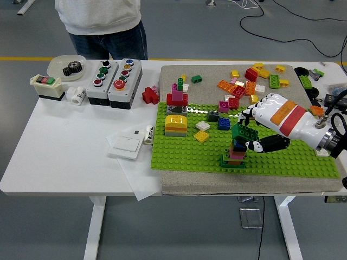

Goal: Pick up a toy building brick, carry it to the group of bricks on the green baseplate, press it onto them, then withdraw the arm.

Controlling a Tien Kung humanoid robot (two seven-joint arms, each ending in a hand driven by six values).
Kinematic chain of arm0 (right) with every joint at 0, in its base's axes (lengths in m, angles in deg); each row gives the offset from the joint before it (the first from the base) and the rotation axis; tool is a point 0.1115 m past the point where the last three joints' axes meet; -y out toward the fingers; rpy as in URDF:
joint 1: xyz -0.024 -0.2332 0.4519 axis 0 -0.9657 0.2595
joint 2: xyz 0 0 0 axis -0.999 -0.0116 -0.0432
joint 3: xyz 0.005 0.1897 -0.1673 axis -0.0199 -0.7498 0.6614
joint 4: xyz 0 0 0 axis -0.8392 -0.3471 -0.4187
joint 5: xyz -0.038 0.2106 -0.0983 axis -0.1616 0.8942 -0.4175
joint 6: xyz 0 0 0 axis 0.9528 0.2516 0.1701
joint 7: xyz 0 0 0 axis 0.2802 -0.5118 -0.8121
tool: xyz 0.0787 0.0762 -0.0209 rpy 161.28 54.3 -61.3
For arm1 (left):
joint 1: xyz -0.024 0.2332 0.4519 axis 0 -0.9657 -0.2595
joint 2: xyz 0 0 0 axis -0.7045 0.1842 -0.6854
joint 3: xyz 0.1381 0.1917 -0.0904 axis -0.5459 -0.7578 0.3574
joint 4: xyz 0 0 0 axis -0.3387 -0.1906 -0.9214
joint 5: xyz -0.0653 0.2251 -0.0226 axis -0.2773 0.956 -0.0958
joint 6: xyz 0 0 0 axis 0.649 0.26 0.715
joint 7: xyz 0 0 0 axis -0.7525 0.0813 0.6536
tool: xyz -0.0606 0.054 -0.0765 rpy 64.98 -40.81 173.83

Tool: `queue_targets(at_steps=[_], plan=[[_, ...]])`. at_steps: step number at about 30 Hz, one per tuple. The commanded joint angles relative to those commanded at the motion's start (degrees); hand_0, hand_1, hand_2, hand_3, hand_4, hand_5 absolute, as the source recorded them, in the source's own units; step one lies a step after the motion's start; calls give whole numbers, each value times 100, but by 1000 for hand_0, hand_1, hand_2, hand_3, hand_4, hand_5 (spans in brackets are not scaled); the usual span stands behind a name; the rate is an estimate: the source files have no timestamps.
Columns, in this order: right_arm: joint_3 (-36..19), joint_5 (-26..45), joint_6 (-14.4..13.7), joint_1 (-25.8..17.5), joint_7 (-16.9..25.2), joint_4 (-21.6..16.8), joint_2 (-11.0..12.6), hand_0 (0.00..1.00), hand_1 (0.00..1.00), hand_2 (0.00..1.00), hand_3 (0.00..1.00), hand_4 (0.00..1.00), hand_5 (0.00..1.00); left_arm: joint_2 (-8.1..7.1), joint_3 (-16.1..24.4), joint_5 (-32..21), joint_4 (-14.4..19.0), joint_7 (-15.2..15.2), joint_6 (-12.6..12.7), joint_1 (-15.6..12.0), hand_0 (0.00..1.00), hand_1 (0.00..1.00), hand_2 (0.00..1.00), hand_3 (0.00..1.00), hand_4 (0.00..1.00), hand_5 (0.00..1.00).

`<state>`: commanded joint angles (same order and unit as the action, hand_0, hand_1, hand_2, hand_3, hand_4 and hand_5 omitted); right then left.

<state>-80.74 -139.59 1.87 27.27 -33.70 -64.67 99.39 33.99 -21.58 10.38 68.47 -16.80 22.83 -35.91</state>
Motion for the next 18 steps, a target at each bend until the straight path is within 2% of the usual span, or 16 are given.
queue_targets(at_steps=[18], plan=[[453, -40, 69, 424, -35, 186, -62, 222, 344, 465, 512, 712, 430, -17, -39, -19, 6, -21, 14, 17, 385, 520, 624, 782, 794, 904]])
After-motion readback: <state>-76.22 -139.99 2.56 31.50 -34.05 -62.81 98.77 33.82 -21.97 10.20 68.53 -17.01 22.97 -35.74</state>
